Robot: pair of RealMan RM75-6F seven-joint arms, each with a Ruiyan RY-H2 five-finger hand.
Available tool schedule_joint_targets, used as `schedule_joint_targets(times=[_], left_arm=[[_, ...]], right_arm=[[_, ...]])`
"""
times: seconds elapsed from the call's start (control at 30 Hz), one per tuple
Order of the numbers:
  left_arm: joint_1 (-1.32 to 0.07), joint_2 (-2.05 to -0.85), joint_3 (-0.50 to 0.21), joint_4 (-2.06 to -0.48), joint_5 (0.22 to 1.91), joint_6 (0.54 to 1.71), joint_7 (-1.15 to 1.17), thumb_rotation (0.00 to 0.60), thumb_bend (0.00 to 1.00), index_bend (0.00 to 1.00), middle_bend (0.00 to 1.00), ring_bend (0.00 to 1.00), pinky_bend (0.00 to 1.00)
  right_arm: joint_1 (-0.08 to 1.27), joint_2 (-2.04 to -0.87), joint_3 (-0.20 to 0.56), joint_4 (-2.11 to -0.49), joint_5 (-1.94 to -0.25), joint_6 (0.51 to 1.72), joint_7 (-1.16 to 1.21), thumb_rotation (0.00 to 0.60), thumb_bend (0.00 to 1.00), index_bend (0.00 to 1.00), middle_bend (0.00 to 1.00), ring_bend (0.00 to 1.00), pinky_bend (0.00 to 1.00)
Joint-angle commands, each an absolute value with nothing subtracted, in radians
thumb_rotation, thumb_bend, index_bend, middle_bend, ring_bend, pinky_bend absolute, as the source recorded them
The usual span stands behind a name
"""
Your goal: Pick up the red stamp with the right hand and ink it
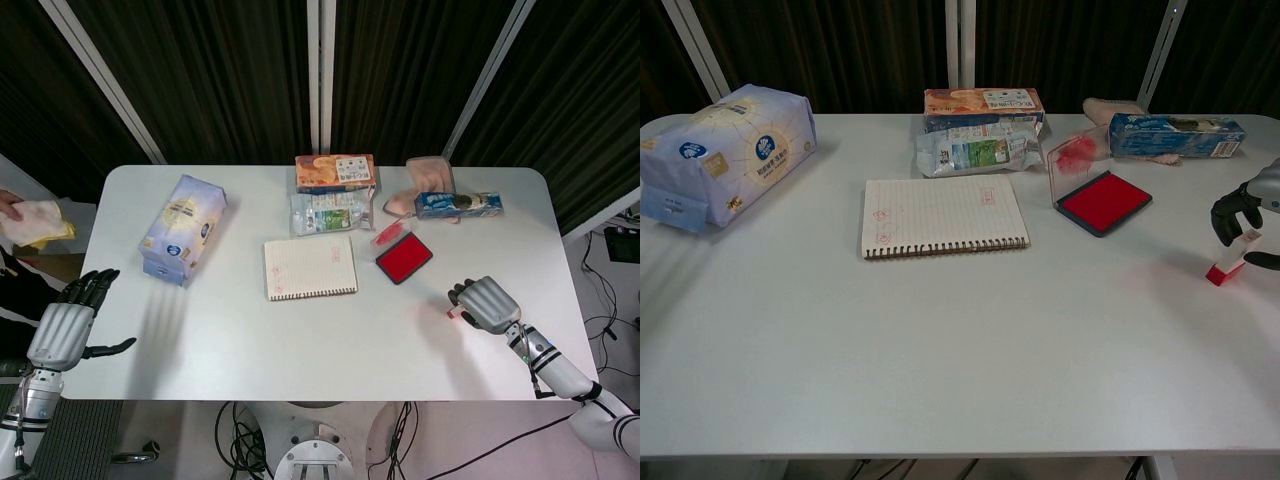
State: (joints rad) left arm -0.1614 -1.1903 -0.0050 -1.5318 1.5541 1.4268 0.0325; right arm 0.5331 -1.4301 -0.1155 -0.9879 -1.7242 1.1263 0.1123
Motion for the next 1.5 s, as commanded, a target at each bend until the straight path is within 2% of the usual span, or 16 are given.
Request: schedule_joint_targets(times=[0.03, 0.23, 0.63, 0.93, 1.07, 1.23, 1.5], left_arm=[[-0.161, -1.19, -0.005, -1.53, 1.553, 1.427, 0.03, 0.404, 0.01, 0.01, 0.09, 0.08, 0.17], [-0.16, -1.19, -0.004, -1.526, 1.553, 1.428, 0.024, 0.405, 0.01, 0.02, 0.09, 0.08, 0.17], [-0.158, -1.189, -0.004, -1.521, 1.553, 1.432, 0.017, 0.403, 0.01, 0.02, 0.09, 0.08, 0.17], [-0.158, -1.184, -0.007, -1.523, 1.555, 1.437, 0.016, 0.403, 0.01, 0.02, 0.09, 0.08, 0.17], [-0.157, -1.184, -0.007, -1.525, 1.56, 1.443, 0.013, 0.405, 0.01, 0.02, 0.09, 0.08, 0.17], [-0.156, -1.186, -0.004, -1.518, 1.56, 1.44, 0.002, 0.403, 0.01, 0.02, 0.09, 0.08, 0.17], [-0.155, -1.178, -0.005, -1.514, 1.557, 1.439, -0.01, 0.404, 0.01, 0.02, 0.09, 0.08, 0.17]], right_arm=[[0.533, -1.43, -0.115, -0.988, -1.721, 1.125, 0.109, 0.6, 0.27, 0.52, 0.48, 0.5, 0.75], [0.533, -1.436, -0.111, -0.986, -1.716, 1.127, 0.104, 0.6, 0.27, 0.57, 0.52, 0.52, 0.75], [0.536, -1.431, -0.104, -0.992, -1.707, 1.131, 0.114, 0.6, 0.27, 0.59, 0.54, 0.52, 0.75], [0.59, -1.384, -0.058, -1.049, -1.698, 1.12, 0.105, 0.6, 0.27, 0.59, 0.54, 0.52, 0.75], [0.662, -1.354, -0.002, -1.111, -1.64, 1.012, 0.102, 0.6, 0.27, 0.6, 0.54, 0.52, 0.75], [0.774, -1.335, 0.056, -1.176, -1.523, 0.768, 0.071, 0.6, 0.27, 0.6, 0.54, 0.52, 0.75], [0.861, -1.382, 0.104, -1.178, -1.424, 0.651, -0.112, 0.6, 0.27, 0.6, 0.55, 0.53, 0.75]])
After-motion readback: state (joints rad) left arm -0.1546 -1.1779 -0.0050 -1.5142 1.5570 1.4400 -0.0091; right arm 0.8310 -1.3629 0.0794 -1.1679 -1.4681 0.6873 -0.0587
